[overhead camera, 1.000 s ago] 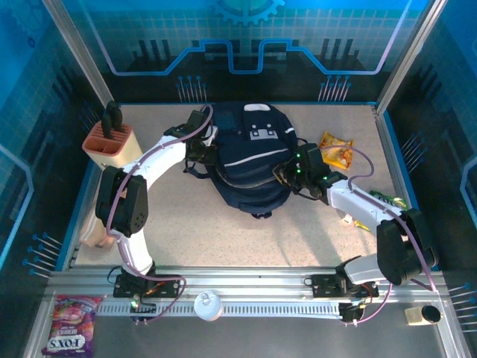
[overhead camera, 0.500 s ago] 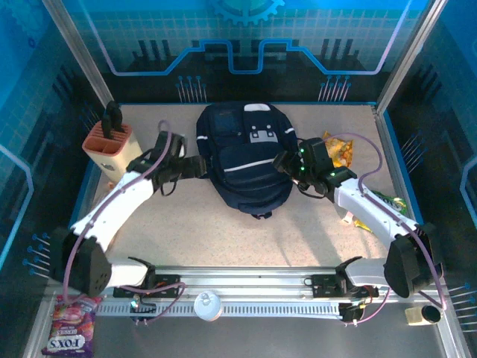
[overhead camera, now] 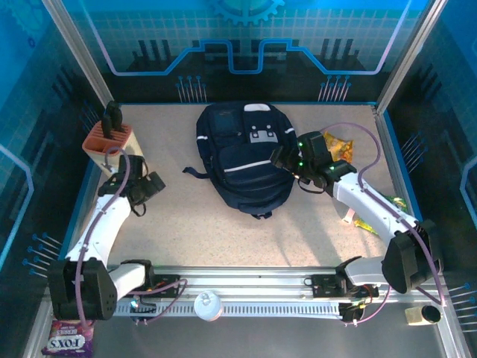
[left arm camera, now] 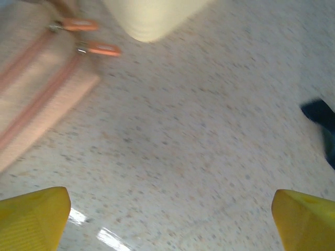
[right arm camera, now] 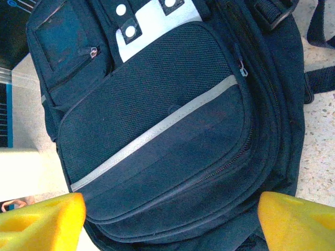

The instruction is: Pack books, pencil case, and school supplies into a backpack

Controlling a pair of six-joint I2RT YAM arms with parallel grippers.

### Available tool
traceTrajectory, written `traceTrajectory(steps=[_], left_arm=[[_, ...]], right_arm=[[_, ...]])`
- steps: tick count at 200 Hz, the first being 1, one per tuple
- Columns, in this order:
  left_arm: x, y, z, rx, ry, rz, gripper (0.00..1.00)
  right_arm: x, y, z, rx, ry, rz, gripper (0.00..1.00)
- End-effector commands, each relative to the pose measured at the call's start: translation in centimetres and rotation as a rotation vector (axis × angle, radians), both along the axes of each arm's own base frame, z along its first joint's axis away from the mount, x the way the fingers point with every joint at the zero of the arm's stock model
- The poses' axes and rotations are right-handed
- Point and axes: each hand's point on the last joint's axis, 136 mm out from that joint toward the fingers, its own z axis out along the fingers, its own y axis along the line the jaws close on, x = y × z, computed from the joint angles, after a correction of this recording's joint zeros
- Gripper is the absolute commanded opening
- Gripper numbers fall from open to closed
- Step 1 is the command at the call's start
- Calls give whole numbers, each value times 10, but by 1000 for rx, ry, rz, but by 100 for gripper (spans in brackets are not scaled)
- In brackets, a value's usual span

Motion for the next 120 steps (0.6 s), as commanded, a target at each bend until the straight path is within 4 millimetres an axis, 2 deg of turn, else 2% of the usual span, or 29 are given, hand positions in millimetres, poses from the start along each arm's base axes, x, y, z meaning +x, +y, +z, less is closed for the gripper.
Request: traceTrajectory(steps=[1,60,93,120], left_arm=[[-19,31,-13,-7,68,142,99],[-42,91,-24,-20,63,412,99],[-47,105,-29,-8,68,476,99],[-49,105,-49,-40,99,500,99]], right_arm=[[13,1,20,-33,-83,1,88],[22,-13,31,-59,-118,-31,89],[24,-14,29,-53,-111,-39,89],[24,-13,29,-45,-109,-36,89]])
